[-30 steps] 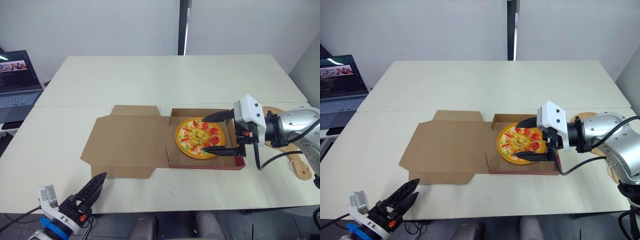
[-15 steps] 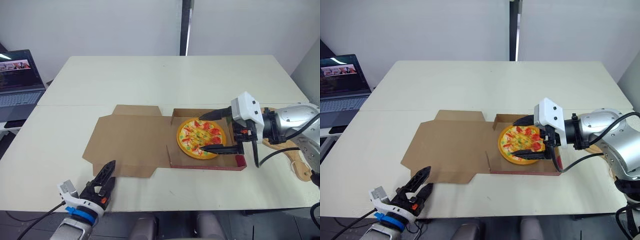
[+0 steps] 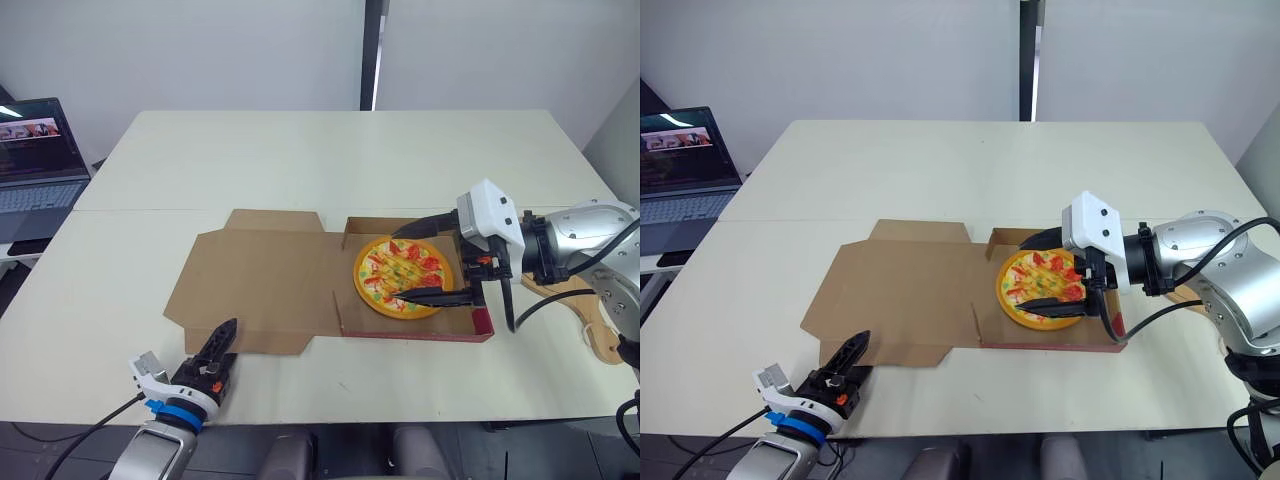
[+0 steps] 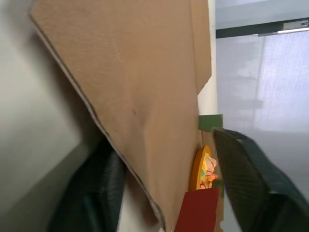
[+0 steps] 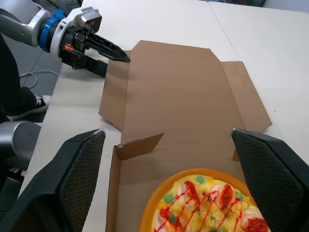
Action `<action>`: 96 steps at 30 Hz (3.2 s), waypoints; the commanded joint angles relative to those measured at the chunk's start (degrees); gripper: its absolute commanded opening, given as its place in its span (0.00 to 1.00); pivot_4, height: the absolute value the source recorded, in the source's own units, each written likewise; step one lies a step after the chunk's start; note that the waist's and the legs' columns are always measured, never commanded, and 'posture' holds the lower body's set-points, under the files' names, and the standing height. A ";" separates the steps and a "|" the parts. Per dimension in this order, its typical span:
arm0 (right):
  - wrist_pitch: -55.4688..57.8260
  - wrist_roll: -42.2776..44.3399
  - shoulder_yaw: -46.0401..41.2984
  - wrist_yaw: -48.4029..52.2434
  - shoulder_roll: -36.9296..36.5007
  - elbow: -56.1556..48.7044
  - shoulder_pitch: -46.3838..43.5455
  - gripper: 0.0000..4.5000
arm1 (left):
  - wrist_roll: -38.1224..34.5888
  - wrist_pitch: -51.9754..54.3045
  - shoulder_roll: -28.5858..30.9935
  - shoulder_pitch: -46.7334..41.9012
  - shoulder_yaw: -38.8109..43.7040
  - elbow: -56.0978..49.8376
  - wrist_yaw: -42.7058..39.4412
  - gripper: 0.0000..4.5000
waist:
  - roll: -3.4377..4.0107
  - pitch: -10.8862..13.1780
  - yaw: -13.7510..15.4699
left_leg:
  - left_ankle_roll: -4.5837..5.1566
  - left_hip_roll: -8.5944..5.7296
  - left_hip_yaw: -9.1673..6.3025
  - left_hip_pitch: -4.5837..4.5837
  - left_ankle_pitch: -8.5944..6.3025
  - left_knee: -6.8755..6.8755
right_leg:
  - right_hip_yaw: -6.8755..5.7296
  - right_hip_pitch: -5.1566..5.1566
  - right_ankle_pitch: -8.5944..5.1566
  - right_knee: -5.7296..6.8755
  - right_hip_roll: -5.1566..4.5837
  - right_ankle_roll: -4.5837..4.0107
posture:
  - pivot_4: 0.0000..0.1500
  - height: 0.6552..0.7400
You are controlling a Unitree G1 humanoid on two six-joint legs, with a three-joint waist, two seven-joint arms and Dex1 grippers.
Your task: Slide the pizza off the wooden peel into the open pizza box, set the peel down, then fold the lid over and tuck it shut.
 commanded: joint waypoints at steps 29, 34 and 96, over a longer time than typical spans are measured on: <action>-1.33 -4.52 -0.97 -5.23 1.20 -0.42 0.42 1.00 | 12.07 0.63 16.63 -11.97 -0.37 -10.62 -6.48 0.00 | 0.05 -0.02 0.02 | -0.17 0.04 -0.02 -0.16 -0.13 -0.15 | -0.08 -0.03 0.54 -0.64 0.32 -0.02 | 1.00 0.93; -1.84 -8.04 -1.74 -8.69 1.68 1.56 1.19 1.00 | 13.87 0.69 19.40 -15.66 -1.08 -12.39 -9.65 0.00 | 0.04 -0.02 0.16 | -0.17 0.06 -0.02 -0.20 -0.16 -0.14 | -0.09 -0.04 0.54 -0.67 0.36 -0.01 | 1.00 0.93; -23.32 -51.36 17.88 17.43 7.38 42.96 -14.22 0.00 | 58.12 -5.18 27.71 -53.81 -13.40 21.30 -54.74 0.00 | 0.08 -0.01 -0.31 | -0.39 0.15 -0.05 -0.25 -0.09 -0.16 | -0.08 -0.19 0.77 -0.68 0.56 -0.24 | 1.00 0.93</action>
